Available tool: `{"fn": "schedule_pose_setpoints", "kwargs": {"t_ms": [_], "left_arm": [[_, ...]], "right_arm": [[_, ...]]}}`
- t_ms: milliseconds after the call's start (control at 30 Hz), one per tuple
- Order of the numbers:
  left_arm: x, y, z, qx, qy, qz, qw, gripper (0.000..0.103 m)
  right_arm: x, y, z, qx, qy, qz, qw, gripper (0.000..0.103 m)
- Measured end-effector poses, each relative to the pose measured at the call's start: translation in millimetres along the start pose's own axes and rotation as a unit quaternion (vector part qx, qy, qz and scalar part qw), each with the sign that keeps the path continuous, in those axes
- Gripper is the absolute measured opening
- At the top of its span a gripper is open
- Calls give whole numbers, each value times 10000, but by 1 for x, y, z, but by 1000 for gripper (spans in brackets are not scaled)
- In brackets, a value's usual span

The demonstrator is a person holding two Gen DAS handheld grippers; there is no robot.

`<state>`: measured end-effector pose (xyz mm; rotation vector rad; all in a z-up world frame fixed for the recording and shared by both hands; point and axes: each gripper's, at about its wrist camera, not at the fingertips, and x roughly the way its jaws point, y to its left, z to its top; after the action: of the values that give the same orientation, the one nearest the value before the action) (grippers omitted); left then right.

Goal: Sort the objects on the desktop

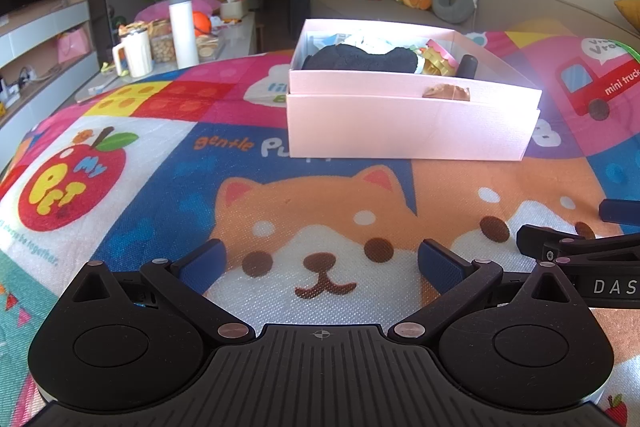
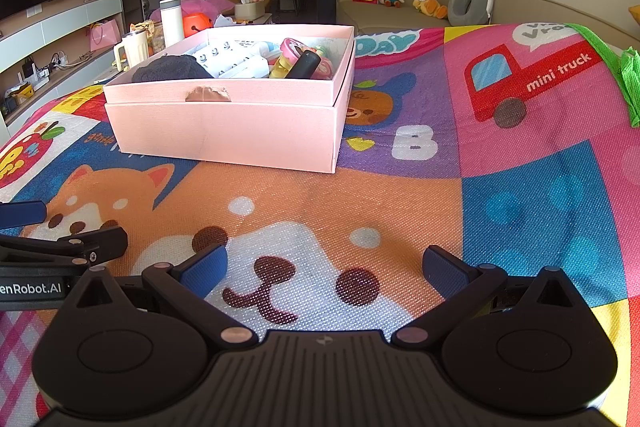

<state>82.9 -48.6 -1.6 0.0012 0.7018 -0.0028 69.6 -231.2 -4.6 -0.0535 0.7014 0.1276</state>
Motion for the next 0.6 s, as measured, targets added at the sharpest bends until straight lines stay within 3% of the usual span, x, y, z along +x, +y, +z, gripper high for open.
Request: {"fn": "schedule_pose_setpoints", "kwargs": {"t_ms": [600], "left_arm": [[1,1,6,-77,238,1,9997,103]], "right_arm": [[0,0,0,-1,-1,-1,10000,103]]}}
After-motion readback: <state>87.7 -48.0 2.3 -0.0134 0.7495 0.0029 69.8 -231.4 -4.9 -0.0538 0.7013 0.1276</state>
